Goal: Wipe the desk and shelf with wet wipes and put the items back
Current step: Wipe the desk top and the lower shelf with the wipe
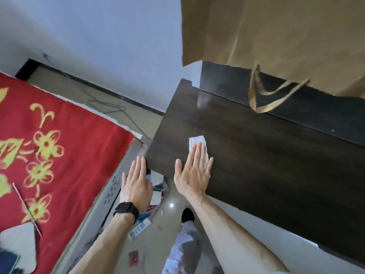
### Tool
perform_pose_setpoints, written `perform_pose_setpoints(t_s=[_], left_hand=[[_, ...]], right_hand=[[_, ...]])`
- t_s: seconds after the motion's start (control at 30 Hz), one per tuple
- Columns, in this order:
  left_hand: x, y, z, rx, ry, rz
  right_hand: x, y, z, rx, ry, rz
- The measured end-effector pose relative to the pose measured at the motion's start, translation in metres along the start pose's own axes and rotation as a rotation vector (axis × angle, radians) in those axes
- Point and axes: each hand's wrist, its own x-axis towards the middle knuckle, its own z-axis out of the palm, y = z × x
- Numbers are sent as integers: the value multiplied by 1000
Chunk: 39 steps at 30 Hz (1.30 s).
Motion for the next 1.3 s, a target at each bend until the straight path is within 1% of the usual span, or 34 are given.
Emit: perform_pose_setpoints(t_s=[0.03,0.07,0.1,0.17,0.2,0.27,0.33,0.4,0.47,0.6,0.7,0.87,0.97,1.0,1.1,1.2,1.3], left_hand=[[1,-3,1,-15,14,25],[1,-5,3,-45,31,37],[1,-7,5,-88,43,37],[3,-11,8,-190,54,19],[2,-15,10,-234,56,7],[-6,-21,14,-293,42,-17],[-19,-21,17,-294,2,-14],[-33,-16,17,-238,-34,7],[-44,-6,17,-174,-54,44],[-60,30,20,-18,-101,230],[-70,66,29,120,-186,391],[-81,139,51,328,-292,640],[-84,179,64,432,-312,752],[-86,191,70,452,-310,799],[-91,225,84,491,-321,920],[-104,259,98,545,-341,1048],[-117,291,116,515,-373,1127]], right_hand=[[10,-16,3,-1,-5,-27],[20,-30,7,-11,-23,-96],[27,-42,11,-37,-56,-220],[36,-50,18,-148,-143,-565],[38,-47,19,-227,-180,-728],[37,-28,13,-400,-248,-964],[29,4,3,-562,-330,-1107],[16,43,-9,-630,-377,-1143],[-2,85,-19,-595,-375,-1054],[-54,163,-41,-497,-328,-740],[-103,205,-55,-367,-258,-386],[-167,260,-61,-71,-98,308],[-178,297,-65,45,-29,589],[-181,313,-69,76,-7,649],[-185,358,-87,147,45,749],[-189,395,-98,181,10,792],[-188,420,-96,204,25,829]])
